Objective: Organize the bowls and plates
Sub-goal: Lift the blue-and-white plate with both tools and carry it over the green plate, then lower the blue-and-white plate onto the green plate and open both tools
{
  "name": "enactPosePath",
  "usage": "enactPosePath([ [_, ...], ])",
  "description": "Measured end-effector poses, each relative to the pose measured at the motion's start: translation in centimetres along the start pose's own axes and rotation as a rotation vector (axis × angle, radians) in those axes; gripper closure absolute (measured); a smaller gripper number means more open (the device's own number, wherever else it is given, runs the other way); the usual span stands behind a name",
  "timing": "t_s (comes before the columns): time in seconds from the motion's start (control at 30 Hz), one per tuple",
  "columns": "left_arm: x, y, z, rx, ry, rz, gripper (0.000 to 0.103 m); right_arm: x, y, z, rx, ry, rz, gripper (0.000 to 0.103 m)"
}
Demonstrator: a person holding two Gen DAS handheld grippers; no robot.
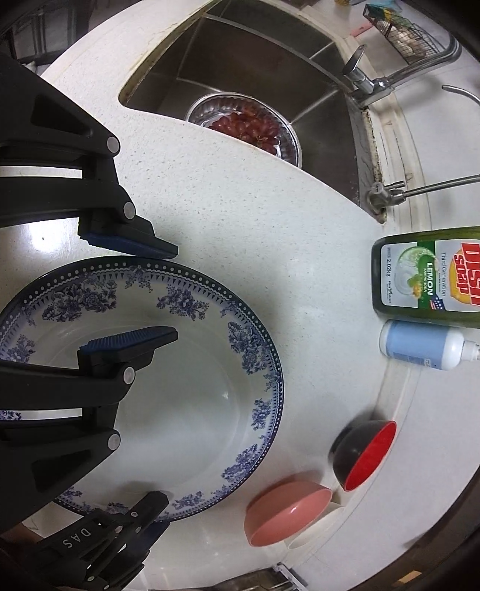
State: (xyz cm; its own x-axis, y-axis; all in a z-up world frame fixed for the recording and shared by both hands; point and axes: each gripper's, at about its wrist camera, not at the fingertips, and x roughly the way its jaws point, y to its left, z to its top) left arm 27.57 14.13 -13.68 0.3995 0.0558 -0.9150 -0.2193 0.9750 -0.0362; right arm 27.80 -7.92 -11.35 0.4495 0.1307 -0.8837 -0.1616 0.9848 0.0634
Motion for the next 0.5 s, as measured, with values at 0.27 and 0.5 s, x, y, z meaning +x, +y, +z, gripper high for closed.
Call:
enactPosePath([
  [0.27,0.7,0.0,-0.2,-0.015,0.023,0.005,0.066,0.7,0.3,-0.1,-0.014,0.013,-0.005,0.065],
  [0.5,1.3,0.3,-0.4,-0.027,0.049,-0.01,0.066,0.9,0.8,-0.1,-0.04,0.012,-0.019,0.062],
])
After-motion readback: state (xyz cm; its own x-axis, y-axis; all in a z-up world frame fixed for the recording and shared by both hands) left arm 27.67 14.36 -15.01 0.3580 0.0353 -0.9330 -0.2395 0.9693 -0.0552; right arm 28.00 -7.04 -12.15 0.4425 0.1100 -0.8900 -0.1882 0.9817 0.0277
